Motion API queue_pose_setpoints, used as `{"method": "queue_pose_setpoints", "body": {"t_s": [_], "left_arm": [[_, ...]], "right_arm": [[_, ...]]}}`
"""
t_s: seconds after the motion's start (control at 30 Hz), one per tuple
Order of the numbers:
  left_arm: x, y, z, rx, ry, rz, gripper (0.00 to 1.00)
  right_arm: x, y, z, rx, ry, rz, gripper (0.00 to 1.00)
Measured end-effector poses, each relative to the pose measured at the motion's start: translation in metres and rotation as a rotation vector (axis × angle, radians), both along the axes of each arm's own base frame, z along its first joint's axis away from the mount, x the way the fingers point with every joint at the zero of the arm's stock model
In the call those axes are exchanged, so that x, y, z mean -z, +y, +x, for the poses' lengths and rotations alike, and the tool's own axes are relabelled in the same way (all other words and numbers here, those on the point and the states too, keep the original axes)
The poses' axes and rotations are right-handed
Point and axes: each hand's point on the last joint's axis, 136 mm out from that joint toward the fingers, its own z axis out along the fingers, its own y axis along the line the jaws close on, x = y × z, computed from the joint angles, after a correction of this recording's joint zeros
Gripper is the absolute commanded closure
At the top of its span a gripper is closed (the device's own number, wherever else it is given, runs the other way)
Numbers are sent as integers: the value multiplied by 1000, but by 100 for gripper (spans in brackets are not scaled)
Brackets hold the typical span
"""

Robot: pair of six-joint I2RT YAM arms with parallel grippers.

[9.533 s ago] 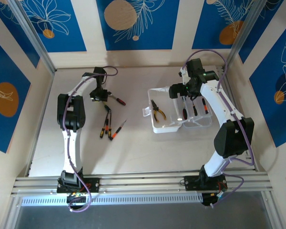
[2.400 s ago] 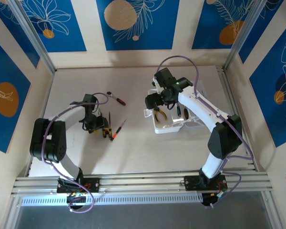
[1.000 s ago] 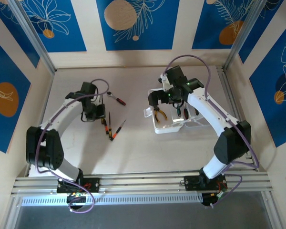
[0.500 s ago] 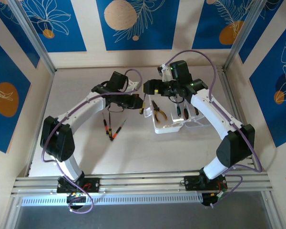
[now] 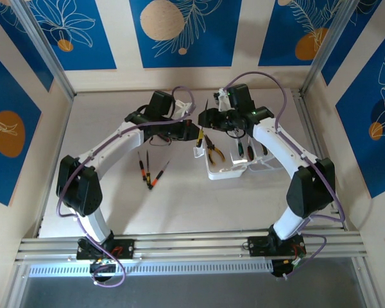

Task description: Pack the tool kit

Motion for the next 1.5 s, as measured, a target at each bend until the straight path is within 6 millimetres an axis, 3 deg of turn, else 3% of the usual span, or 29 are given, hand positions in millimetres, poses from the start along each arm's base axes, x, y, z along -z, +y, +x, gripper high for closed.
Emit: {"method": "queue_pose_setpoints", "body": {"t_s": [0.1,0.23,0.33,0.4,0.47,0.57,0.73,0.83,0.9,1.03,1.17,1.5], "left_arm": [[3,-2,-1,5,4,3,100],[6,-4,0,8,7,4,98],[5,-4,1,12,-5,3,64],[6,-3,1,10,-4,10,28],[7,2,6,-7,-13,28,1],[12,20,17,-61,-4,77,0],[36,94,55,-256,21,256,0],[57,141,66,-354,44,401,0],[66,160,65,-383,56,479,0],[78,175,60,-391,66,564,0],[91,180,52,-382,90,597,0],[104,183,44,-372,121,615,1]], "right_arm": [[-5,6,-2,-26,-7,31,97],[-7,8,-2,-26,9,58,100],[-8,7,-2,-31,11,66,100],[-6,2,0,-27,8,53,100],[-2,-13,5,-3,11,26,100],[4,-49,12,54,13,-33,100],[6,-121,15,162,-14,-235,100],[12,-153,13,198,-29,-394,100],[17,-169,10,207,-25,-481,100],[27,-194,5,212,-11,-631,100],[37,-207,7,199,4,-729,100],[76,-211,15,129,78,-800,100]]}}
